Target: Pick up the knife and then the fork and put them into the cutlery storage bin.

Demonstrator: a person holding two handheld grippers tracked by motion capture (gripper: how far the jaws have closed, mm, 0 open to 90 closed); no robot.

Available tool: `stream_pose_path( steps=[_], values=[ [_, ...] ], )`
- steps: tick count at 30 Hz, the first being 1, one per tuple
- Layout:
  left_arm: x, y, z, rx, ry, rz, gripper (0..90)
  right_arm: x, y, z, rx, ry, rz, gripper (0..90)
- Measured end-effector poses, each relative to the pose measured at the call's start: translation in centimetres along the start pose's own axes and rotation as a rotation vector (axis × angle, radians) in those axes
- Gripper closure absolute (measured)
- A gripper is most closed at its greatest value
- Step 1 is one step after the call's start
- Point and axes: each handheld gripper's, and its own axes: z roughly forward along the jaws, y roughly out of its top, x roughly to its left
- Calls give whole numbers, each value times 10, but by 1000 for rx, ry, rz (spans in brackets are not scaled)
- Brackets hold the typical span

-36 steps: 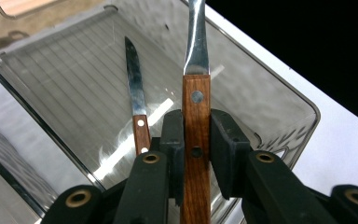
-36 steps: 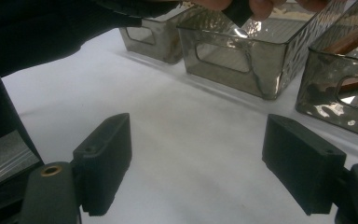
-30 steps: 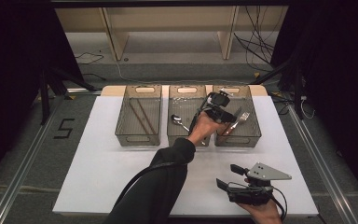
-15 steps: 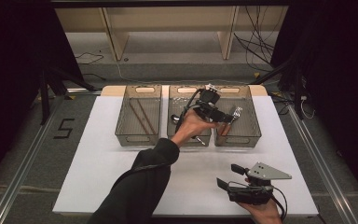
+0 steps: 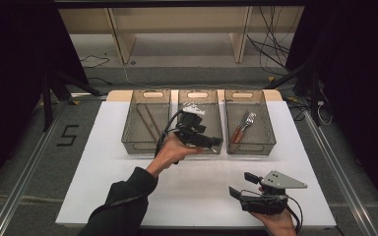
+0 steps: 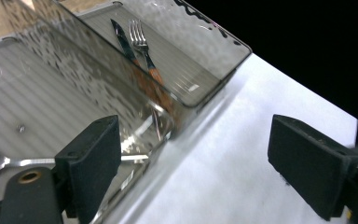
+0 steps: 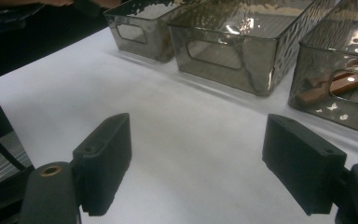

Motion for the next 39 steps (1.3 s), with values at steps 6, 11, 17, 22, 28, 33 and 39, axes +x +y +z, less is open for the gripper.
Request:
stream_pose_path(
  steps=[6, 11, 17, 22, 28, 33, 39],
  values=[
    [4, -26, -25, -25, 13, 9, 163, 1, 0, -1, -2, 0, 4, 245],
    [9, -44, -42, -51, 20, -2, 162, 1, 0, 0, 0, -1, 1, 245],
    [10, -59, -52, -60, 28, 6, 156, 1, 0, 0, 0, 0, -4, 245],
    [8, -70, -61, -71, 31, 18, 153, 1, 0, -1, -3, -2, 0, 245],
    [5, -84, -74, -87, 54, 40, 152, 1, 0, -1, -3, -2, -1, 245],
    [4, -99, -86, -105, 73, 30, 152, 2, 0, -1, -4, -2, -4, 244],
    [7, -116, -95, -110, 71, 16, 152, 2, 0, 0, -2, -1, -8, 244]
  ],
)
